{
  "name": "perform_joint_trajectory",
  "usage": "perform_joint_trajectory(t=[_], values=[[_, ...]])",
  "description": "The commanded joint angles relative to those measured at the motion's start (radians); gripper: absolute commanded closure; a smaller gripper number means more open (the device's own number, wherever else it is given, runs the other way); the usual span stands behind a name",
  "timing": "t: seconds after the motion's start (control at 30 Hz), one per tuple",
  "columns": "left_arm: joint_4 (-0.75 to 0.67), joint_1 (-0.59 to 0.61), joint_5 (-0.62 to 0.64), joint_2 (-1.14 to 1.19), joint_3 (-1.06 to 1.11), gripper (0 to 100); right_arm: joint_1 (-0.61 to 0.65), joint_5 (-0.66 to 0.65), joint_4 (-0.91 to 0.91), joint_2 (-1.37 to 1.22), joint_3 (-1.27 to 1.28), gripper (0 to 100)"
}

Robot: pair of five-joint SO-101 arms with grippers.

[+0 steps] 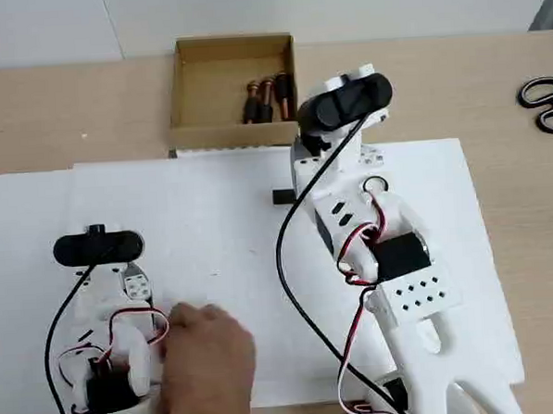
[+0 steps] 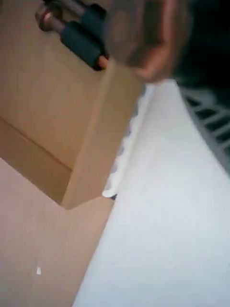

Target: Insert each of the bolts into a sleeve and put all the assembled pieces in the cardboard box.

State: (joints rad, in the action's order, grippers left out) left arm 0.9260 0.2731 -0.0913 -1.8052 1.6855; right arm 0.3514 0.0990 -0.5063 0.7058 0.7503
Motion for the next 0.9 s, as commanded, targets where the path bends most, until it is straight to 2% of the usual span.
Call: perform_joint_trajectory(t=[0.0, 0.3, 0.4, 0.87], values=[[0.005, -0.006, -0.002, -0.012, -0.012, 99, -0.008, 0.0, 0.033, 0.002, -0.074, 99.7], [0.005, -0.006, -0.002, -0.012, -0.012, 99, -0.012, -0.002, 0.079, -0.035, -0.075, 99.7], [0.005, -0.006, -0.002, -0.012, -0.012, 99, -0.007, -0.046, 0.122, -0.073, -0.092, 99.7], [0.005, -0.006, -0.002, -0.012, -0.012, 99, -0.042, -0.052, 0.122, -0.591, -0.646, 99.7]])
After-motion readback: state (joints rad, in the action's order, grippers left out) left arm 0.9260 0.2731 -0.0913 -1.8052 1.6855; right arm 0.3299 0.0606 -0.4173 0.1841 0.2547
